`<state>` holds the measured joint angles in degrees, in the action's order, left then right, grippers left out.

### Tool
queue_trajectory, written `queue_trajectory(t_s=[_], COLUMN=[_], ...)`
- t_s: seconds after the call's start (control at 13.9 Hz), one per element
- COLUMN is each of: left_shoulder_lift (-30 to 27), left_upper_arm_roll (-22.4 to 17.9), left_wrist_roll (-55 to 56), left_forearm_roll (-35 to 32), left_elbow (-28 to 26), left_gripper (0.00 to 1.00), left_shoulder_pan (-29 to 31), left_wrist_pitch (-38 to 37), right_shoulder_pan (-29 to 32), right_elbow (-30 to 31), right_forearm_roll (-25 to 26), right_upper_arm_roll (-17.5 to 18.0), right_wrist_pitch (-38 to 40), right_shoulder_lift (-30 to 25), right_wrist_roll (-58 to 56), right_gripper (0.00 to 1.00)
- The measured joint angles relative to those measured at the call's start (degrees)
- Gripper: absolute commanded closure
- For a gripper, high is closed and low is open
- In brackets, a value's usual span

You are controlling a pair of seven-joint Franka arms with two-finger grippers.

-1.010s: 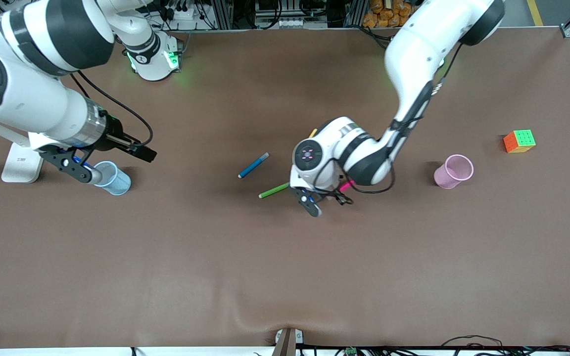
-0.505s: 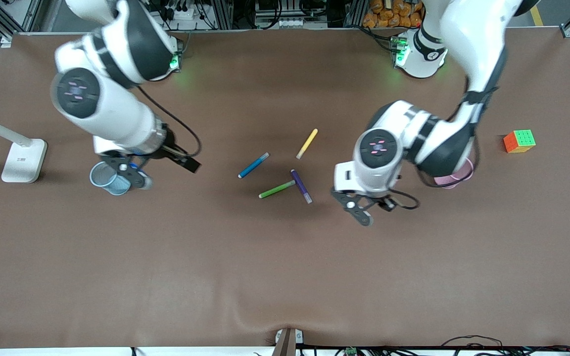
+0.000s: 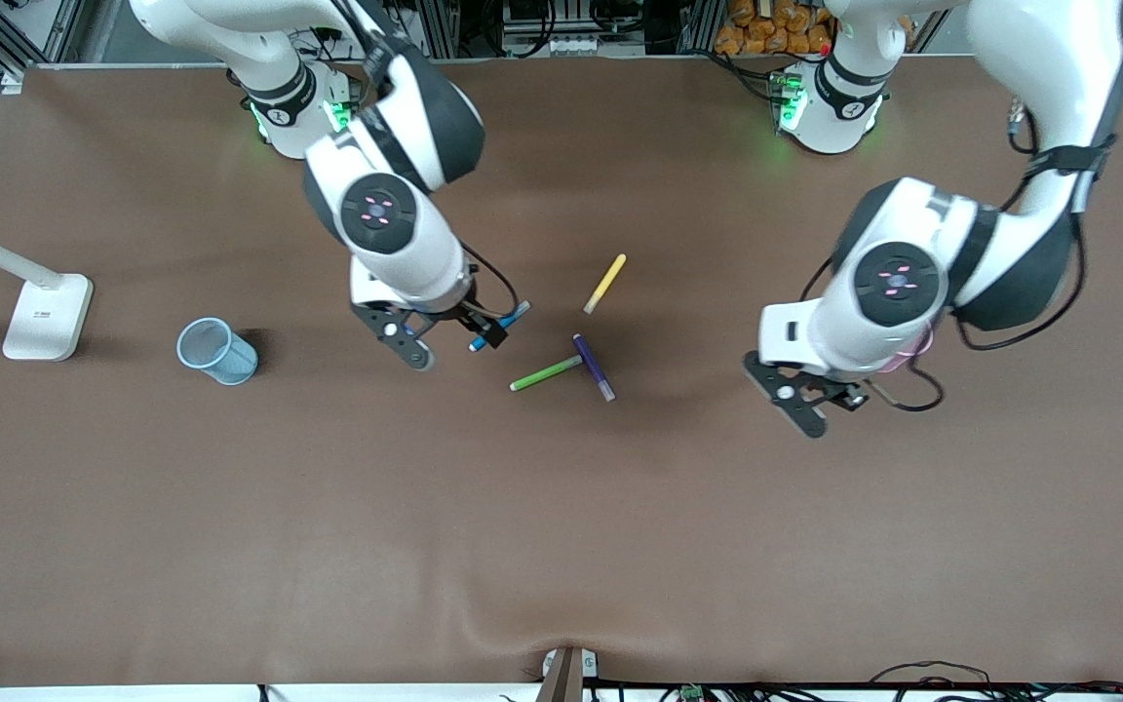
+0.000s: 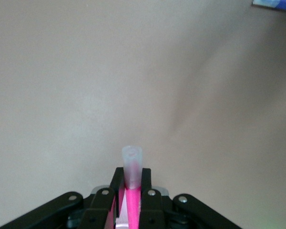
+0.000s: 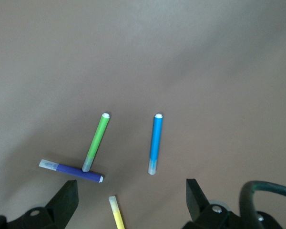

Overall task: Place pink and blue markers in matching cups
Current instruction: 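Lift the pink marker with the left gripper while the right gripper reaches markers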

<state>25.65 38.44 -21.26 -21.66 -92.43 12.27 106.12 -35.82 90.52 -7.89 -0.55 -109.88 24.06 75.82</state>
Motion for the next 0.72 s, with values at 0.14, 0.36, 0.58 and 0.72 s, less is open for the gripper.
queue_trajectory(t_s=[0.14,0.36,0.58,0.72], left_shoulder_lift=[-0.2,-0.2,-0.3,-0.3], left_upper_arm_roll=[5.9,13.2,19.2,23.3], left_wrist_roll=[-0.3,-0.4,-0.4,-0.7], left_forearm_roll=[0.0,0.0,0.0,0.0], left_elbow=[-1.3,-2.8,-4.8,-6.6], left_gripper=[1.00,1.00,1.00,1.00], left_shoulder_pan=[7.1,15.8,22.4,27.3], left_wrist_pitch=[0.0,0.0,0.1,0.9], right_shoulder_pan=[-1.2,-2.8,-4.8,-6.1], right_elbow=[2.2,6.2,11.6,14.6], right_forearm_roll=[0.0,0.0,0.0,0.0], right_upper_arm_roll=[0.0,0.0,0.0,0.0], right_wrist_pitch=[-4.4,-8.7,-16.8,-21.2], right_shoulder_lift=[1.0,1.3,1.4,1.5], right_wrist_roll=[2.8,4.4,6.1,7.2], right_gripper=[0.00,0.00,0.00,0.00])
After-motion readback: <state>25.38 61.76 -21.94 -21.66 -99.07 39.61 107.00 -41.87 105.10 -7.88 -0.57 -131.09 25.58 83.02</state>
